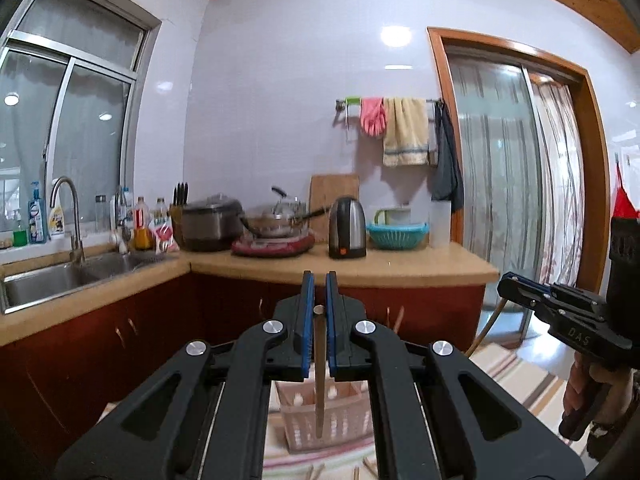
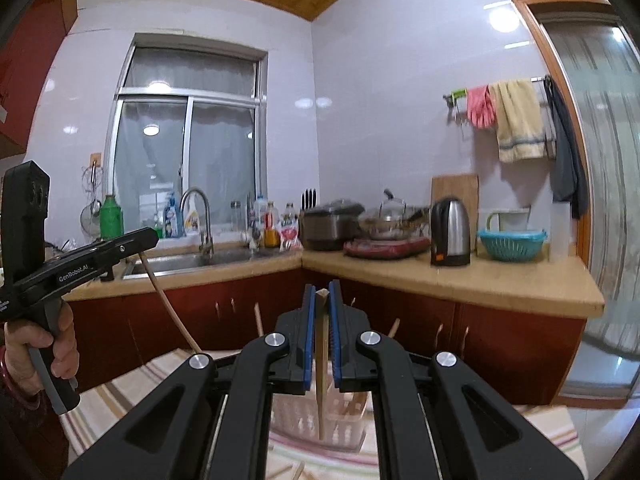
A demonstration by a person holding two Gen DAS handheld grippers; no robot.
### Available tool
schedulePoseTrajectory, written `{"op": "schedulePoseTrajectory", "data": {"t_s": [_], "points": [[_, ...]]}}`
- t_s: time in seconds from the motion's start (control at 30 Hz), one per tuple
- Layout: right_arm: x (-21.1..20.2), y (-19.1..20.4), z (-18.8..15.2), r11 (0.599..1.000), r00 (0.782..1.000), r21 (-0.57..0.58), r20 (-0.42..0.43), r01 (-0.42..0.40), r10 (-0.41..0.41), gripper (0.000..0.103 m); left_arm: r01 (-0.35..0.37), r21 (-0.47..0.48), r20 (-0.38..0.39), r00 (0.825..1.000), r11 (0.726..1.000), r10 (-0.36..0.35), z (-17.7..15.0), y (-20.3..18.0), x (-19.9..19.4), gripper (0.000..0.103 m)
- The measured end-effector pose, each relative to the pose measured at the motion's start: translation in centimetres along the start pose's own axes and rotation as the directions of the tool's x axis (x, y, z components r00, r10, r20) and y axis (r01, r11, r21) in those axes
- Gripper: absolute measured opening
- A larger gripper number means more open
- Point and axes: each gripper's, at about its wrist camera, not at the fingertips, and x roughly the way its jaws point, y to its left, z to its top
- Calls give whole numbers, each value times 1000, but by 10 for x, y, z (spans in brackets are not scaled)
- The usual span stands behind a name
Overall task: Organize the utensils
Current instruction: 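Carry both held chopsticks above the pink holder, then open both tools to drop the chopsticks into the pink holder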
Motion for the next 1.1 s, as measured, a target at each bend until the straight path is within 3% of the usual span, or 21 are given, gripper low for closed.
{"op": "schedulePoseTrajectory", "data": {"t_s": [0.2,0.37,0.63,0.83,0.9,0.97,1.0,1.1], "points": [[27,-10,18,1000,999,-5,33,6,-6,7,-6,-12,47,999,1000,7,24,10,30,6],[55,-17,15,1000,1000,-8,10,13,-13,7,-22,8,21,1000,1000,22,18,13,68,6],[102,-34,-26,998,992,64,-125,-2,10,7,-26,-47,-127,992,999,19,-38,33,122,6],[130,-44,-62,990,973,140,-227,-3,35,8,-44,-55,-246,969,998,29,-79,44,153,6],[133,-48,-70,987,969,157,-247,11,29,11,-49,-63,-276,961,997,30,-89,47,158,12],[131,-49,-72,988,970,155,-243,22,17,26,-61,-79,-283,958,995,36,-95,51,156,46],[128,-49,-71,988,972,152,-236,31,6,35,-68,-88,-274,961,994,42,-96,53,152,54],[119,-50,-66,989,976,135,-215,53,-23,45,-75,-103,-273,961,992,44,-96,58,145,58]]}}
